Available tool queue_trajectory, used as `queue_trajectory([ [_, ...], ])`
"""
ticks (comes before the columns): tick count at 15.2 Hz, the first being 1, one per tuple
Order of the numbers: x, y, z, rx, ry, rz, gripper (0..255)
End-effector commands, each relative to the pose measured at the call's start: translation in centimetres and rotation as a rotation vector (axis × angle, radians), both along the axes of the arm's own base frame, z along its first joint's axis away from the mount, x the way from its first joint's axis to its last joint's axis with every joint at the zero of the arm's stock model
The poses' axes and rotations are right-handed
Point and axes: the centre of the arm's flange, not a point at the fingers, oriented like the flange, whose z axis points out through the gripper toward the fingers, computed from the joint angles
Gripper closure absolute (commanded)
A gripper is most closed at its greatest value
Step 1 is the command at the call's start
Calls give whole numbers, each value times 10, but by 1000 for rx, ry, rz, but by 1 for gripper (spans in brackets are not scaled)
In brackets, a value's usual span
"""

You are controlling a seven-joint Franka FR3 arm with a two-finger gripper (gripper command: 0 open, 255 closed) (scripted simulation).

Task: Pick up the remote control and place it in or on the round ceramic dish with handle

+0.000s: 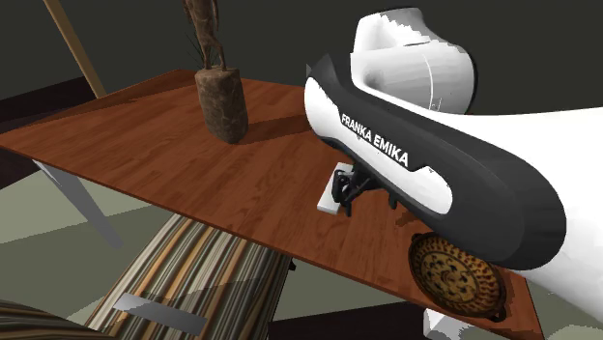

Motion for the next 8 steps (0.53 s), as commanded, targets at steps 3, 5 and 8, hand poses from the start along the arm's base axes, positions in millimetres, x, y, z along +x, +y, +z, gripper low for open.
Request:
queue_trajectory([
  [3, 23, 2, -9, 10, -14, -45, 0],
  [5, 45, 4, -18, 20, -27, -90, 0],
  [8, 80, 4, -31, 36, -47, -158, 0],
])
